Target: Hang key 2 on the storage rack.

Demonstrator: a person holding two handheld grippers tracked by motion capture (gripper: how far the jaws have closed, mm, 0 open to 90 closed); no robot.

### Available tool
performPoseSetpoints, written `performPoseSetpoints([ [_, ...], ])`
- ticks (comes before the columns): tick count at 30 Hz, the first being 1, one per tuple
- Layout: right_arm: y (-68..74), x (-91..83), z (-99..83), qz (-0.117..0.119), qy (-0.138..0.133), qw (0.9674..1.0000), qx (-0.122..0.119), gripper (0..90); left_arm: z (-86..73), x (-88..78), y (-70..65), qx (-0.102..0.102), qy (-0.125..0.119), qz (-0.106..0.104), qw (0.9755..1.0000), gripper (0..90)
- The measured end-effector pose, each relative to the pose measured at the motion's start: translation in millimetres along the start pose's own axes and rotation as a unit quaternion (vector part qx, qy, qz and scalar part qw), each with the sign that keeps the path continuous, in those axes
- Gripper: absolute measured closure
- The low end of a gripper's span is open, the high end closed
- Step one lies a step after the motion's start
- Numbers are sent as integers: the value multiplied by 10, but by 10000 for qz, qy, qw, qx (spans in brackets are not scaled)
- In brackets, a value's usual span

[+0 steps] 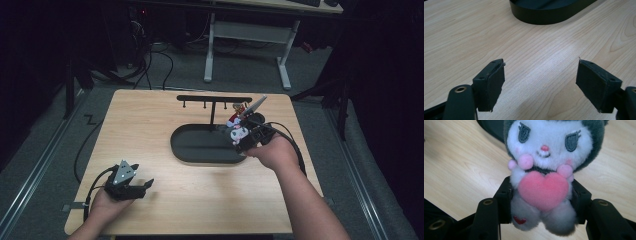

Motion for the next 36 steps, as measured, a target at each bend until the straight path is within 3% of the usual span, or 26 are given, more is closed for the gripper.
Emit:
performPoseSetpoints([
  [11, 10, -142, 345, -117, -107, 9998, -89, 487, 1, 5, 2, -4, -2, -21, 10000, 235],
  [23, -57, -259, 576, -225, -359, 9991, 86, 487, 2, 7, 3, 19, 12, -34, 10000, 235],
  [29, -126, -190, 634, -415, -404, 9982, 157, 486, -2, 6, 8, 8, 15, -24, 10000, 235],
  [36, -115, 45, 475, -364, -53, 9993, 39, 486, -5, 3, 1, -5, 19, -38, 10000, 235],
])
Point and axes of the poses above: each handheld gripper's, and its own axes: x roughly forward along the jaws, z roughly out of its top, y roughly to its left, the point moved 5 cm from there along x, roughly forward along the jaws, and after that the axes turned 2 degrees about -z, right-handed, at the moved point
